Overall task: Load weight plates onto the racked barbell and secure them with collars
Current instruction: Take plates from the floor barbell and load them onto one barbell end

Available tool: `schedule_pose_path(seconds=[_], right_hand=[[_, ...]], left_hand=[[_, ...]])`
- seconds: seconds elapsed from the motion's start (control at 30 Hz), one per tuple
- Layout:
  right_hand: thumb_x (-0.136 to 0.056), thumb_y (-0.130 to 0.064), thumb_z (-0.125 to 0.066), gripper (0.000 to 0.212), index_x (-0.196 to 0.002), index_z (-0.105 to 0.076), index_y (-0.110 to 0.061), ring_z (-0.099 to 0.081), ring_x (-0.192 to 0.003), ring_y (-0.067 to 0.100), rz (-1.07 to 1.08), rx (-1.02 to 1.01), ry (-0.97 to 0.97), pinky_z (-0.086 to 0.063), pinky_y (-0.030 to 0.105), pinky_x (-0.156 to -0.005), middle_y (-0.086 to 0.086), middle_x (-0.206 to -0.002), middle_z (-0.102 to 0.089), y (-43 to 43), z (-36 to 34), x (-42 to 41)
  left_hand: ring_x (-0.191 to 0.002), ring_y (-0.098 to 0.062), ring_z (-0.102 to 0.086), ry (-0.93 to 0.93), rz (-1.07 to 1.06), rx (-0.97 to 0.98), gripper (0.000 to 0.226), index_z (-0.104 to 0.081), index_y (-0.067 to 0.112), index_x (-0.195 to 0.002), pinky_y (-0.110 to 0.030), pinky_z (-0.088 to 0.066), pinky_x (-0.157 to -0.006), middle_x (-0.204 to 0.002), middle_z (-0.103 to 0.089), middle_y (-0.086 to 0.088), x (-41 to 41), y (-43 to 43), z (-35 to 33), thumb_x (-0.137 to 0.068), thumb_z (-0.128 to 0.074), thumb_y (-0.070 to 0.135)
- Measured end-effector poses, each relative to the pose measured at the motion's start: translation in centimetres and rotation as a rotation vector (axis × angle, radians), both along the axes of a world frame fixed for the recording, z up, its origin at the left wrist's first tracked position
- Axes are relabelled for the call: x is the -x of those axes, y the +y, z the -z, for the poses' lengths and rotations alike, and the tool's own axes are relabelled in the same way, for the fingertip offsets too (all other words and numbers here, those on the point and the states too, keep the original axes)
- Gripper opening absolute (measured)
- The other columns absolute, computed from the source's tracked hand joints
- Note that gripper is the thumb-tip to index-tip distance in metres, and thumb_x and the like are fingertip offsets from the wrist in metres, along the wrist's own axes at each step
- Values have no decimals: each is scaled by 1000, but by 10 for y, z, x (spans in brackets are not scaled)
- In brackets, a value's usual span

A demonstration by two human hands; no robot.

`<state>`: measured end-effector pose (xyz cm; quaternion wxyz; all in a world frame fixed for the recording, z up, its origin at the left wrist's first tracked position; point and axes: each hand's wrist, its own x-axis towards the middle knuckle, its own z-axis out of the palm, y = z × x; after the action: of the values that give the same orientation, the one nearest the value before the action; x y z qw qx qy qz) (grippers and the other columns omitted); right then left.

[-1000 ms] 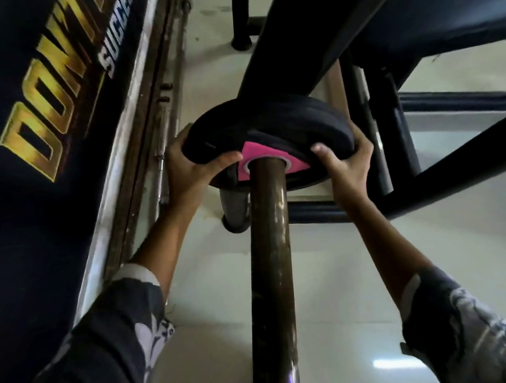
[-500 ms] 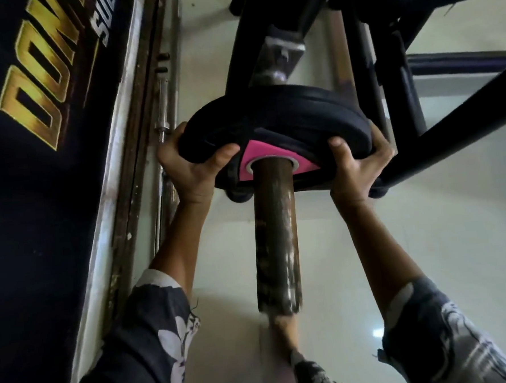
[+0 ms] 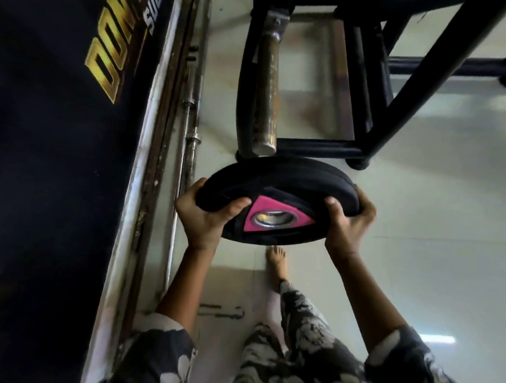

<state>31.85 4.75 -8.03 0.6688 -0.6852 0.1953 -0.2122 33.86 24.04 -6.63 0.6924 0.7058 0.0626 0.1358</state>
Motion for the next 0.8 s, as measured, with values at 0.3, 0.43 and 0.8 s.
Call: schedule_pose_path(seconds=[0.3,0.43,0.8], right_hand=[[-63,-47,-64,48,-68,-60,1,-46,-63,11,161,119,-195,-41,37,-57,5,-62,-52,-93,-204,107],[-62,-52,-64,45,-70,-65,-8,-51,-64,12,227,166,-238,-47,40,-63,3,-62,-58,-164,-242,125],[-62,-55,-66,53,-68,-63,-3,-51,-59,16,304,283,-310,-49,49,-61,24,-63,-60,-416,-301,124]], left_hand=[[-61,12,-59,-203,25,-14,33,-65,42,-63,-12,-48,-58,-59,-64,33,100,-106,-206,-44,-77,66],[-61,14,-59,-280,55,15,43,-63,32,-71,-8,-46,-57,-59,-63,35,110,-175,-242,-46,-77,64],[-65,16,-61,-403,137,60,33,-63,18,-85,-5,-46,-60,-60,-62,40,99,-431,-284,-60,-75,35]])
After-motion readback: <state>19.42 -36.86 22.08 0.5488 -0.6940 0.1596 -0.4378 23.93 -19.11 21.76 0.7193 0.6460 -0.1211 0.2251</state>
